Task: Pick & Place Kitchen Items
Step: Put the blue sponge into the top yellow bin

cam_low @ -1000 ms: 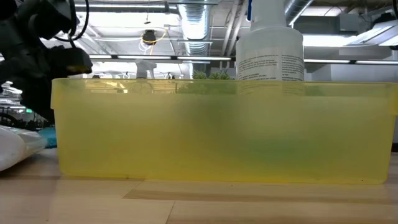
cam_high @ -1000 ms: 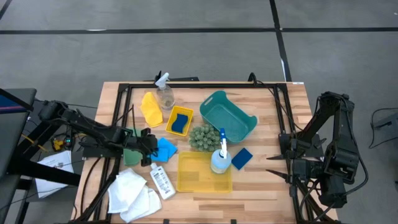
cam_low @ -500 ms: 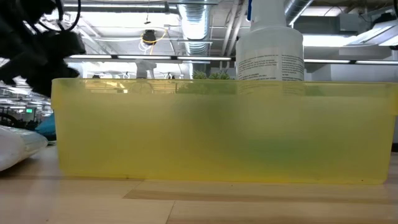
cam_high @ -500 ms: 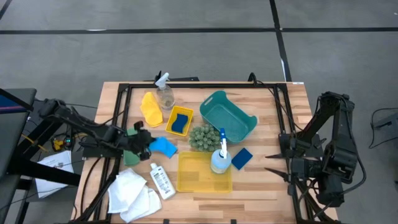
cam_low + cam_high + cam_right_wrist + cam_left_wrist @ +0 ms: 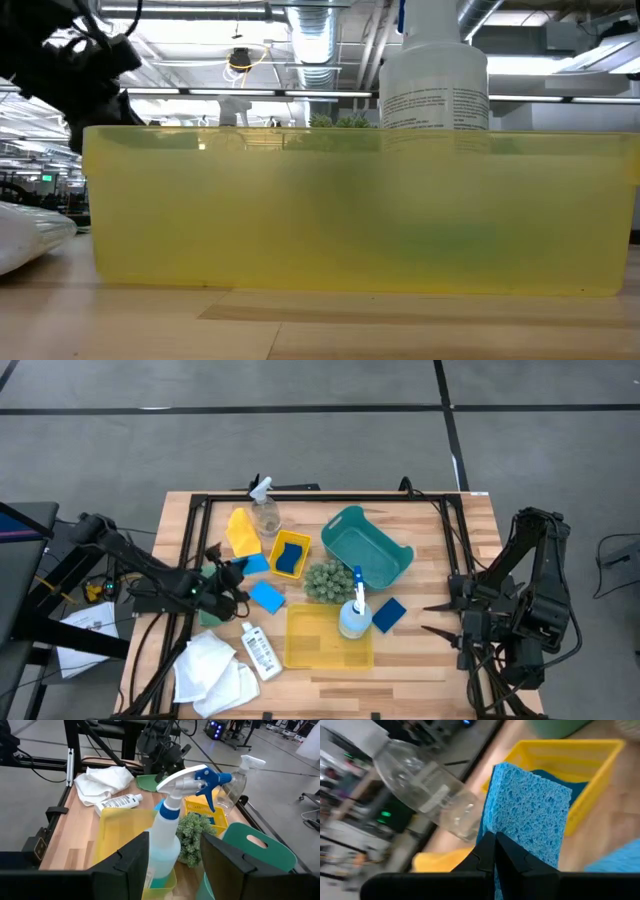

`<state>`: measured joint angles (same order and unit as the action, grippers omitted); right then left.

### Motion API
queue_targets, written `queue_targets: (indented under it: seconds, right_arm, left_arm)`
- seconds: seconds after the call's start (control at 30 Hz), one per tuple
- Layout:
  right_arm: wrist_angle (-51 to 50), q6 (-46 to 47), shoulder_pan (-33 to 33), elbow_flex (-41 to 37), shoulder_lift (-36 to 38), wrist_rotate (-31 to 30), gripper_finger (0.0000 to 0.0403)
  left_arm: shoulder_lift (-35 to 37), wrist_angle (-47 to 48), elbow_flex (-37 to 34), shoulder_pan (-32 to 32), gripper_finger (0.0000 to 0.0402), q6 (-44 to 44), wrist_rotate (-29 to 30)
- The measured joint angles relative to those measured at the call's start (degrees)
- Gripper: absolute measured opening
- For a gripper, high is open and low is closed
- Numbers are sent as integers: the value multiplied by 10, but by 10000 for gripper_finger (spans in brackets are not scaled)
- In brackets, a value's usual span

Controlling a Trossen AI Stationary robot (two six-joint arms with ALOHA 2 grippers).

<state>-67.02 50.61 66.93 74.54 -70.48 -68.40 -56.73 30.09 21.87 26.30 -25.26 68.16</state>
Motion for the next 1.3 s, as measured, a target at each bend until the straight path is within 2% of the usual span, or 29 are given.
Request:
queue_targets:
  seconds: [0.3,0.5,0.73,0.9,1.3]
  right_arm:
    - [0,3,0,0,0,6,168]
    - [-1,4,0,0,0,8,168]
    - [-1,4,0,0,0,8,168]
    - [1,5,0,0,0,9,168]
    - [0,6,0,0,0,10,168]
  left_arm:
    - [-130,-68,0,9,0,13,134]
    - [-191,-166,0,41,0,38,213]
    - [-271,-260,0,18,0,84,219]
    - [-313,-275,0,-28,0,85,219]
    - [-315,-260,-1,-101,0,85,219]
